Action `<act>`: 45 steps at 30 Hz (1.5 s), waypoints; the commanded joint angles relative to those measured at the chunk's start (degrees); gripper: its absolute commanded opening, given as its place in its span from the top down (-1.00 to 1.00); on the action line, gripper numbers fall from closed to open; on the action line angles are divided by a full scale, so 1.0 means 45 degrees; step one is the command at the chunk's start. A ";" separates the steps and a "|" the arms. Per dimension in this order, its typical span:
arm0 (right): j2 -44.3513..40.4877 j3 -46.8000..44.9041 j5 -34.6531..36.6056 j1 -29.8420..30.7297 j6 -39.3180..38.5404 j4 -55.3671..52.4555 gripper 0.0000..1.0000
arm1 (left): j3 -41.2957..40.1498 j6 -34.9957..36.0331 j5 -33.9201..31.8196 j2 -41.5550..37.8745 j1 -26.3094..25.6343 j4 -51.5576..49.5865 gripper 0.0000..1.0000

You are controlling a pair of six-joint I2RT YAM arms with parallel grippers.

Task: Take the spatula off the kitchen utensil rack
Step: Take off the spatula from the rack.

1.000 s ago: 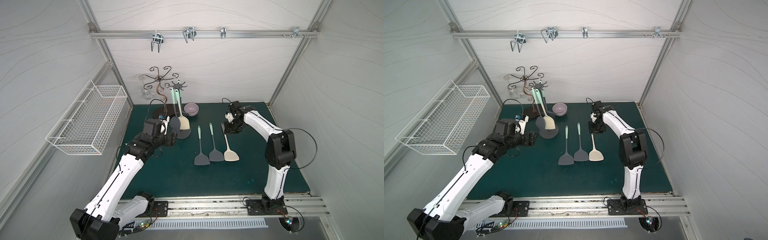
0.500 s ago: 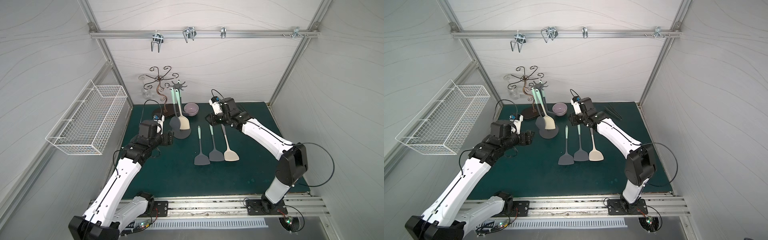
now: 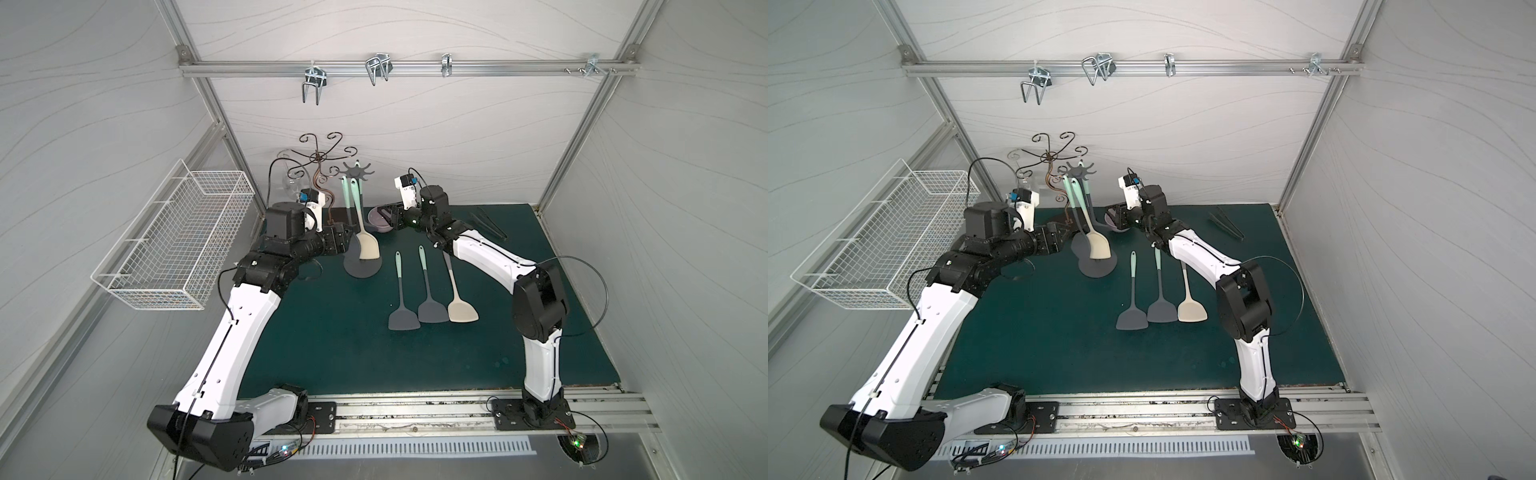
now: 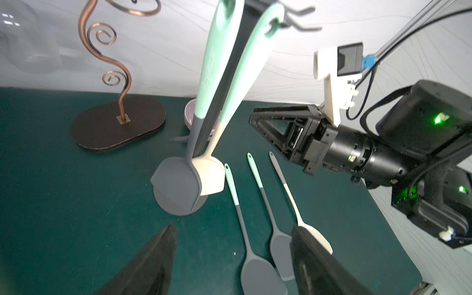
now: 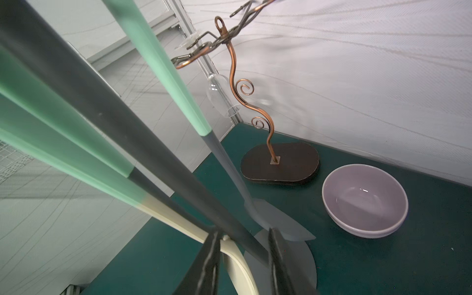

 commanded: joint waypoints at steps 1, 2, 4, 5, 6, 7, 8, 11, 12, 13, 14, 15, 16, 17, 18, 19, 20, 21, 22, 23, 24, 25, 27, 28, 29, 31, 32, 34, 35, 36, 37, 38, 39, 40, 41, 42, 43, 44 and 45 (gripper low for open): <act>-0.1260 -0.1045 0.1370 0.0600 -0.0234 0.0387 0.34 | 0.0813 0.0023 -0.0140 0.0302 0.0134 -0.0146 -0.49; -0.1581 -0.1565 0.2030 0.0888 -0.0529 0.0475 0.35 | 0.0859 0.0035 -0.0361 0.0322 0.0208 -0.0173 -0.49; -0.2099 -0.2355 0.3556 0.1492 -0.0944 0.0552 0.35 | 0.0864 -0.0031 -0.0654 0.0360 0.0425 -0.0191 -0.49; -0.2298 -0.2706 0.4195 0.1810 -0.1162 0.0707 0.35 | 0.0836 -0.0104 -0.0661 0.0369 0.0598 -0.0166 -0.50; -0.2415 -0.2972 0.4654 0.2129 -0.1429 0.0932 0.35 | 0.0784 -0.0201 -0.0628 0.0404 0.0765 -0.0117 -0.49; -0.2448 -0.3116 0.5157 0.2384 -0.1627 0.1144 0.34 | 0.0709 -0.0276 -0.0561 0.0409 0.0927 -0.0060 -0.49; -0.2427 -0.3151 0.5574 0.2685 -0.1909 0.1353 0.34 | 0.0627 -0.0349 -0.0393 0.0454 0.1106 0.0047 -0.49; -0.2032 -0.2513 0.6069 0.3229 -0.2524 0.1367 0.34 | 0.0370 -0.0444 0.0231 0.0578 0.1567 0.0624 -0.45; -0.1927 -0.2231 0.6216 0.3297 -0.2439 0.1142 0.34 | 0.0265 -0.0370 0.0706 0.0696 0.1758 0.1024 -0.39; -0.1882 -0.1976 0.6415 0.3304 -0.2195 0.0916 0.34 | 0.0172 -0.0215 0.1348 0.0814 0.1949 0.1526 -0.34; -0.1919 -0.1773 0.6690 0.3285 -0.1886 0.0602 0.34 | 0.0083 0.0069 0.2230 0.0994 0.2129 0.2096 -0.30; -0.1970 -0.1632 0.6802 0.3237 -0.1643 0.0345 0.33 | 0.0051 0.0397 0.2906 0.1225 0.2261 0.2553 -0.26; -0.2068 -0.1552 0.6797 0.3173 -0.1485 0.0158 0.34 | 0.0074 0.0703 0.3238 0.1454 0.2321 0.2796 -0.22; -0.2175 -0.1523 0.6766 0.3107 -0.1314 -0.0097 0.33 | 0.0145 0.1055 0.3519 0.1723 0.2364 0.2991 -0.17; -0.2316 -0.1535 0.6767 0.3008 -0.1181 -0.0325 0.33 | 0.0156 0.1350 0.3777 0.1986 0.2405 0.3275 -0.13; -0.2440 -0.1555 0.6767 0.2928 -0.1010 -0.0556 0.33 | 0.0169 0.1517 0.3953 0.2189 0.2422 0.3486 -0.11; -0.2598 -0.1592 0.6757 0.2786 -0.0826 -0.0842 0.32 | 0.0136 0.1662 0.4192 0.2387 0.2464 0.3824 -0.08; -0.2752 -0.1606 0.6649 0.2639 -0.0585 -0.1119 0.32 | 0.0121 0.1773 0.4434 0.2592 0.2483 0.4090 -0.05; -0.2889 -0.1596 0.6522 0.2480 -0.0406 -0.1333 0.32 | 0.0144 0.1906 0.4693 0.2746 0.2484 0.4274 -0.03; -0.3013 -0.1550 0.6304 0.2270 -0.0207 -0.1582 0.32 | 0.0156 0.2066 0.5003 0.2875 0.2483 0.4452 -0.01; -0.3156 -0.1448 0.6061 0.2060 -0.0021 -0.1851 0.32 | 0.0154 0.2121 0.5152 0.3005 0.2483 0.4628 0.00; -0.3249 -0.1328 0.5861 0.1895 0.0104 -0.2089 0.32 | 0.0122 0.2158 0.5207 0.3103 0.2484 0.4787 0.00; -0.3416 -0.1037 0.5503 0.1559 0.0314 -0.2594 0.32 | 0.0120 0.2246 0.5274 0.3352 0.2480 0.5125 -0.01; -0.3460 -0.0966 0.5361 0.1429 0.0381 -0.2745 0.33 | 0.0170 0.2292 0.5310 0.3439 0.2483 0.5192 -0.01; -0.3548 -0.0927 0.5251 0.1320 0.0449 -0.2850 0.32 | 0.0265 0.2355 0.5334 0.3590 0.2474 0.5215 -0.01; -0.3648 -0.1011 0.5111 0.1223 0.0477 -0.2820 0.32 | 0.0433 0.2448 0.5296 0.3810 0.2484 0.5224 0.01; -0.3660 -0.1048 0.5034 0.1180 0.0480 -0.2786 0.32 | 0.0529 0.2482 0.5267 0.3913 0.2483 0.5220 0.04; -0.3572 -0.0963 0.4876 0.1147 0.0479 -0.2814 0.31 | 0.0625 0.2499 0.5382 0.4065 0.2484 0.5321 0.14; -0.3515 -0.0847 0.4802 0.1136 0.0482 -0.2824 0.31 | 0.0676 0.2501 0.5539 0.4132 0.2484 0.5375 0.20; -0.3416 -0.0750 0.4748 0.1151 0.0474 -0.2815 0.31 | 0.0718 0.2509 0.5704 0.4227 0.2484 0.5443 0.27; -0.3319 -0.0665 0.4654 0.1138 0.0497 -0.2801 0.31 | 0.0771 0.2497 0.5804 0.4295 0.2484 0.5486 0.28; -0.3170 -0.0496 0.4529 0.1146 0.0528 -0.2805 0.30 | 0.0780 0.2496 0.5911 0.4365 0.2481 0.5545 0.29; -0.2997 -0.0281 0.4359 0.1139 0.0537 -0.2824 0.30 | 0.0772 0.2501 0.6021 0.4436 0.2483 0.5622 0.29; -0.2835 -0.0086 0.4190 0.1136 0.0536 -0.2839 0.30 | 0.0780 0.2498 0.6074 0.4485 0.2484 0.5682 0.30; -0.2620 0.0117 0.3951 0.1124 0.0542 -0.2861 0.30 | 0.0763 0.2488 0.6077 0.4560 0.2484 0.5707 0.30; -0.2399 0.0339 0.3747 0.1116 0.0539 -0.2871 0.30 | 0.0781 0.2477 0.6104 0.4621 0.2494 0.5727 0.31; -0.2217 0.0534 0.3589 0.1132 0.0538 -0.2865 0.30 | 0.0774 0.2485 0.6133 0.4676 0.2477 0.5765 0.31; -0.1999 0.0708 0.3347 0.1122 0.0531 -0.2798 0.30 | 0.0781 0.2437 0.6155 0.4734 0.2493 0.5853 0.32; -0.1754 0.0883 0.3065 0.1099 0.0489 -0.2649 0.30 | 0.0781 0.2349 0.6193 0.4793 0.2502 0.5959 0.32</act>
